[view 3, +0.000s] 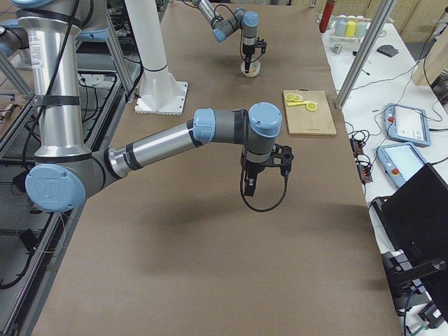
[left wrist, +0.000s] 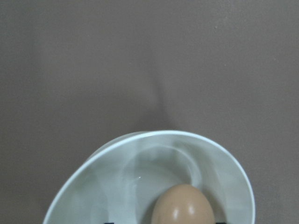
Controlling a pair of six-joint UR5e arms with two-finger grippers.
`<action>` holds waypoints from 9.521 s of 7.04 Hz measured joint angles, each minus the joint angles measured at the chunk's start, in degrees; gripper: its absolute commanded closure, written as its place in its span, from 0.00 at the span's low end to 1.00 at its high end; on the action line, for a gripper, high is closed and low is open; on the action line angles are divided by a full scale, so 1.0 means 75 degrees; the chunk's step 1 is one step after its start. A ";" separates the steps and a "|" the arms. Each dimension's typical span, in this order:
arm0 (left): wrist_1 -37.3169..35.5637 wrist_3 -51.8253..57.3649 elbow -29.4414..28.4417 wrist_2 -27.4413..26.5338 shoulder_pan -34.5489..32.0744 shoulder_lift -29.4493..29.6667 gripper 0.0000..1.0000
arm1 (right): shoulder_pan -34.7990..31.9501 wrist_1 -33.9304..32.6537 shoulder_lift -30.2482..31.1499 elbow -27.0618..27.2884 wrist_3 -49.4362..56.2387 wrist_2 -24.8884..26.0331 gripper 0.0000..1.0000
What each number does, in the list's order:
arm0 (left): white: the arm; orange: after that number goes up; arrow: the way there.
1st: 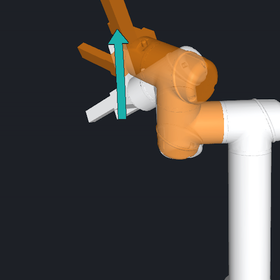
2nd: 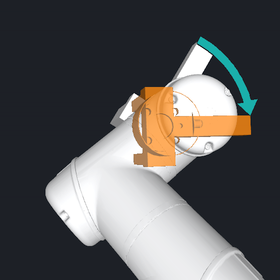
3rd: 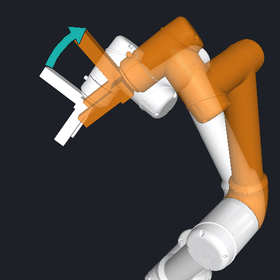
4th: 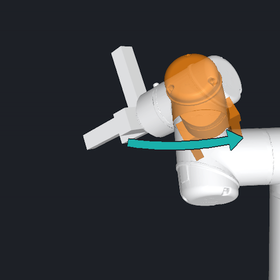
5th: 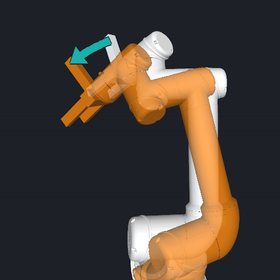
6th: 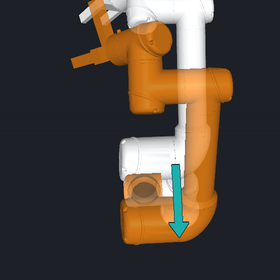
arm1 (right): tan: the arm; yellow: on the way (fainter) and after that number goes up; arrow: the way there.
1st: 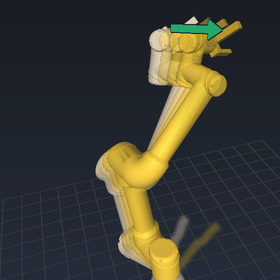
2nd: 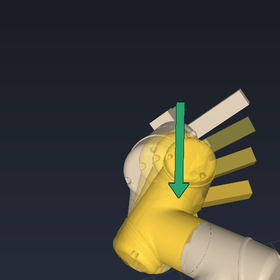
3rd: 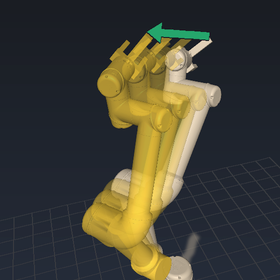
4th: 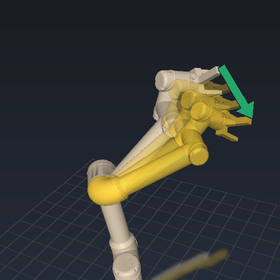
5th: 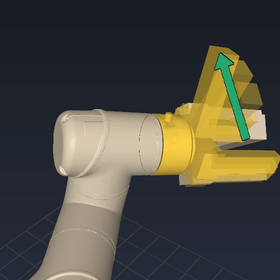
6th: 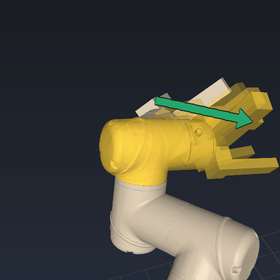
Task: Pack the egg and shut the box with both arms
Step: 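Close the left gripper on the brown egg inside the bowl, then lift the egg with the left gripper and carry it to the egg box, then lower the egg into an empty cup of the box and open the left gripper, then withdraw the left gripper from the box toward its rest side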
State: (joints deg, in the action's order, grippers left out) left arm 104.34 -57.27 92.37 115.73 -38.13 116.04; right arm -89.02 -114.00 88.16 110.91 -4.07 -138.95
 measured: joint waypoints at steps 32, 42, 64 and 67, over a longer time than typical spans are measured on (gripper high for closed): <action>0.3370 -0.3157 -0.3971 -0.5709 0.2324 0.4757 1.00 | 0.0227 -0.0011 -0.0141 -0.0031 -0.0031 -0.0775 0.00; 0.3384 -0.3133 -0.4355 -0.6203 0.2318 0.4865 0.53 | 0.0240 -0.0011 -0.0150 -0.0085 -0.0031 -0.0789 0.00; 0.1587 -0.2449 -0.1200 -0.2762 0.0298 0.2981 0.02 | 0.0461 0.0352 -0.0572 -0.0152 -0.0251 -0.0863 0.00; -0.0851 -0.0770 0.1391 -0.1291 -0.0998 0.1450 0.02 | 0.0980 0.1990 -0.0611 -0.0572 -0.1217 -0.0548 0.01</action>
State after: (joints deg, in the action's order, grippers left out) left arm 97.96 -63.05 102.80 106.05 -45.62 126.92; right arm -81.67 -99.08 83.58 106.63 -13.20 -143.06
